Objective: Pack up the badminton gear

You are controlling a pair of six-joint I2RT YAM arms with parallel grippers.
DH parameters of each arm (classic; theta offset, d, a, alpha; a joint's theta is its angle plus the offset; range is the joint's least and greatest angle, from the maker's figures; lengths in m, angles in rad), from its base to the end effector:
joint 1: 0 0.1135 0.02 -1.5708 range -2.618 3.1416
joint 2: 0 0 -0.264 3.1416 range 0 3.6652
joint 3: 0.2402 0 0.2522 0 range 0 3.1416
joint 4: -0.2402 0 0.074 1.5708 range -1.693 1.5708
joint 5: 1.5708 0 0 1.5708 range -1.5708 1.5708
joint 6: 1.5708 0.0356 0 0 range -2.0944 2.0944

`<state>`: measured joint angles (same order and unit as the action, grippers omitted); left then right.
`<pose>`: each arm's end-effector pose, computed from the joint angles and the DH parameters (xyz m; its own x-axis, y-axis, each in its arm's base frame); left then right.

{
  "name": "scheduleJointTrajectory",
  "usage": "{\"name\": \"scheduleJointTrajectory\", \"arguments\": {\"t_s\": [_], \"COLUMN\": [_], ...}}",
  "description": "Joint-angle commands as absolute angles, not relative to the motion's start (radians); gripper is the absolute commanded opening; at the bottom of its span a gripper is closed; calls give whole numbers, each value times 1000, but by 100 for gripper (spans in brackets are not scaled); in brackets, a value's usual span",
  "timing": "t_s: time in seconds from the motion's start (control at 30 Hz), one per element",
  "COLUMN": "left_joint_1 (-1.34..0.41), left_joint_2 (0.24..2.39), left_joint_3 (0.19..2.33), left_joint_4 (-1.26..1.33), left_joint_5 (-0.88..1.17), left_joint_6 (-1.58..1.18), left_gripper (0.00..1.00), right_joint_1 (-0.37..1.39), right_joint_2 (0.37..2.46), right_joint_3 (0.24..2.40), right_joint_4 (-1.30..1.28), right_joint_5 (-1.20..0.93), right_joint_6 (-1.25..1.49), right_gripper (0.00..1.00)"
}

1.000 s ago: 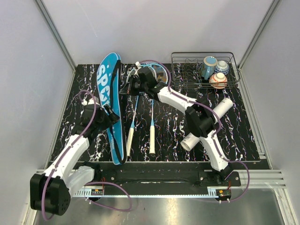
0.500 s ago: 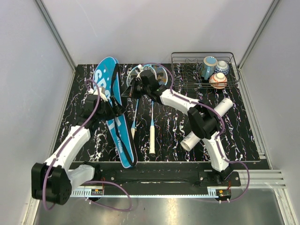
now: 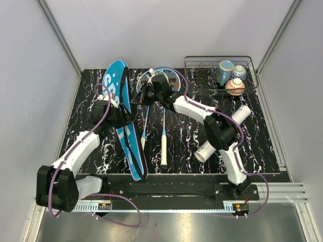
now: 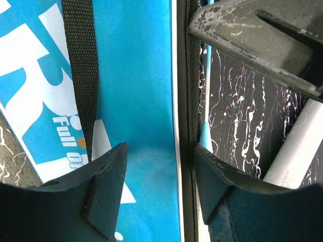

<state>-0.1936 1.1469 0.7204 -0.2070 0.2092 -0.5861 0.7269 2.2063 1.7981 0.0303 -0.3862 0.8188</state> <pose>0.2409 -0.0548 0.2430 -0.6789 -0.4182 -0.6035 -0.0277 0.8359 -0.5482 0.3832 0.3588 0.2443 -0.8290 0.1681 -0.5334 -0.3979 0.4930 0.7737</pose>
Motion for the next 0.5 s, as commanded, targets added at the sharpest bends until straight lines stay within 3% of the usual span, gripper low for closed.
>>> {"name": "scheduleJointTrajectory", "arguments": {"t_s": [0.0,0.03,0.07,0.17,0.2,0.3,0.33,0.47], "left_joint_1": [-195,-196,-196,-196,-196,-195,-192,-190], "left_joint_2": [1178,1183,1186,1174,1161,1134,1125,1065], "left_joint_3": [799,805,813,811,810,799,795,766], "left_joint_4": [-143,-146,-149,-146,-147,-156,-155,-140], "left_joint_5": [193,193,193,201,206,224,241,268], "left_joint_6": [-557,-551,-548,-519,-508,-477,-466,-460], "left_gripper": [54,47,32,14,3,0,0,0], "right_joint_1": [735,735,735,735,732,721,718,718], "right_joint_2": [2117,2115,2115,2106,2100,2109,2114,2100], "right_joint_3": [1801,1799,1796,1787,1783,1808,1818,1798], "right_joint_4": [95,98,97,95,80,8,-32,-159], "right_joint_5": [-403,-403,-403,-417,-428,-507,-532,-598], "right_joint_6": [833,834,834,822,812,779,767,666], "right_gripper": [0,0,0,0,0,7,18,37]}}
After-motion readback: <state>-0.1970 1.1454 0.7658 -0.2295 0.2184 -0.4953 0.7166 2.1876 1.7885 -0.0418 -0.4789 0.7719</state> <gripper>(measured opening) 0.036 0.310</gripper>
